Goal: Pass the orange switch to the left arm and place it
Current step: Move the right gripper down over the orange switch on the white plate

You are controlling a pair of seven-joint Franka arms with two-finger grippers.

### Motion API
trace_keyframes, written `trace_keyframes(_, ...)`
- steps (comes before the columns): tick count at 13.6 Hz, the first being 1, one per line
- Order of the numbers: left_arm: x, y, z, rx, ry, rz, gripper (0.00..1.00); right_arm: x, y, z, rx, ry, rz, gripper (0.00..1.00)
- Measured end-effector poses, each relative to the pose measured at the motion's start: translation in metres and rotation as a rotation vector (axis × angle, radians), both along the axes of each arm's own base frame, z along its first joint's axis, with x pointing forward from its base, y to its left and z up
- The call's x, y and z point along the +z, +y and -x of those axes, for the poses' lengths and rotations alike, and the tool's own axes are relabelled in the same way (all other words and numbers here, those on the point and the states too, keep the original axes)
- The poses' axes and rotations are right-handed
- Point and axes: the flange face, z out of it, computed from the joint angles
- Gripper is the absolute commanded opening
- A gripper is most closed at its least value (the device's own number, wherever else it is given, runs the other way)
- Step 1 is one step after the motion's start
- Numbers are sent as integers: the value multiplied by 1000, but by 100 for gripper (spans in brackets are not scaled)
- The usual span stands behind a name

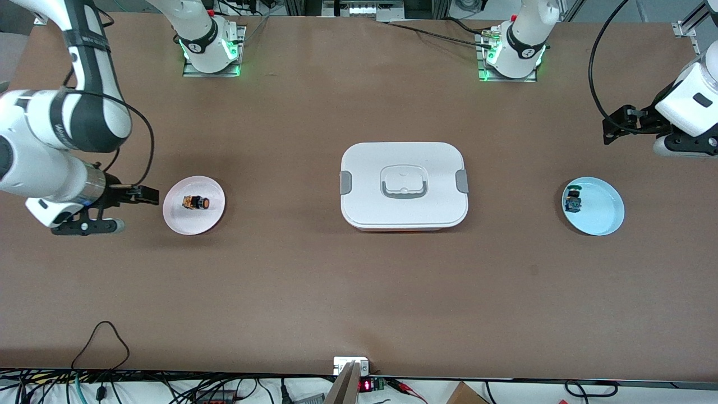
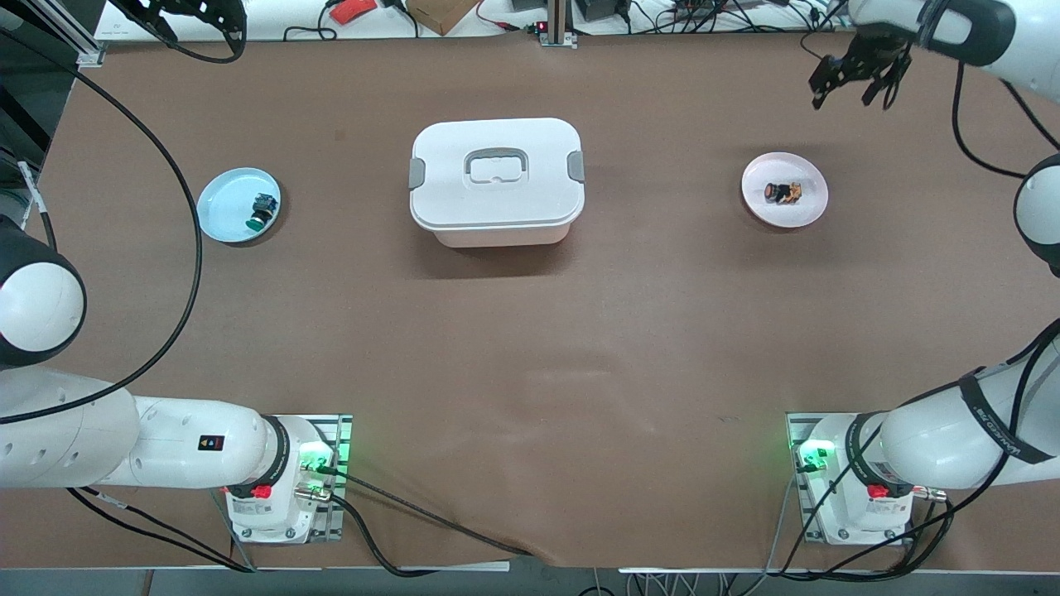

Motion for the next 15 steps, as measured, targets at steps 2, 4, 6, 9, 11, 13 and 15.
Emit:
trace_keyframes(2,0,0,0,0,1,0,100,-33,0,13,-6,-2,-10,100)
trace_keyframes(4,0,0,0,1,1,0,100,-60,0,24,-8,-25,-11,100)
trace_keyframes(6,0,1,0,3,1,0,100,-88,-2,39,-12,-49,-10,100)
trace_keyframes(9,0,4,1,7,2,0,100,-113,-2,55,-14,-52,-9,100)
trace_keyframes(11,0,5,1,9,4,0,100,-125,3,59,-5,-43,-10,100)
trace_keyframes(13,0,5,1,9,4,0,100,-134,11,60,8,-40,-13,100)
trace_keyframes(15,1,5,1,9,4,0,100,-142,15,61,16,-37,-13,100)
